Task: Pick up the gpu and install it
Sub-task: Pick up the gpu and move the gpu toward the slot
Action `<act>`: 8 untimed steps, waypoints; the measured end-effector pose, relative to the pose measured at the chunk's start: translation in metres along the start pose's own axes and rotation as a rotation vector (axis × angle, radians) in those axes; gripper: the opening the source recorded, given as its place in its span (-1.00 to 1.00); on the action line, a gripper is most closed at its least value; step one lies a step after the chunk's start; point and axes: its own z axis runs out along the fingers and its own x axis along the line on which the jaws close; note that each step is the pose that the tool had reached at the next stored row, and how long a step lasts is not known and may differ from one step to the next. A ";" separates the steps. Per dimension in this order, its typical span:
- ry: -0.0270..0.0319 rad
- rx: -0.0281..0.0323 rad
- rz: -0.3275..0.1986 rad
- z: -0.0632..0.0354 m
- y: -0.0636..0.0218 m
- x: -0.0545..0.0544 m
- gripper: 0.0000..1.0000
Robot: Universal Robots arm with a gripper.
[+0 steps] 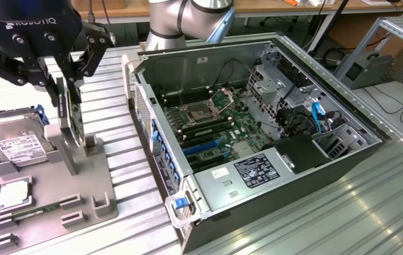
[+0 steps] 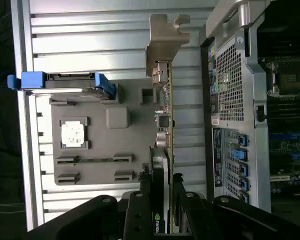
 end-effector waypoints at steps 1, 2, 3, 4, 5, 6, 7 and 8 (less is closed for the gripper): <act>-0.0030 -0.0003 0.000 -0.0116 0.0005 0.000 -0.46; -0.0032 -0.0003 0.000 -0.0120 0.0005 0.000 -0.46; -0.0031 -0.0002 0.000 -0.0120 0.0005 0.000 -0.46; -0.0031 -0.0002 0.000 -0.0120 0.0005 0.000 -0.46; -0.0031 -0.0002 0.000 -0.0121 0.0005 0.000 -0.46; -0.0030 -0.0001 0.000 -0.0121 0.0006 0.000 -0.46; -0.0028 0.0001 0.000 -0.0122 0.0007 -0.001 -0.46; -0.0031 -0.0002 0.000 -0.0120 0.0007 -0.002 -0.46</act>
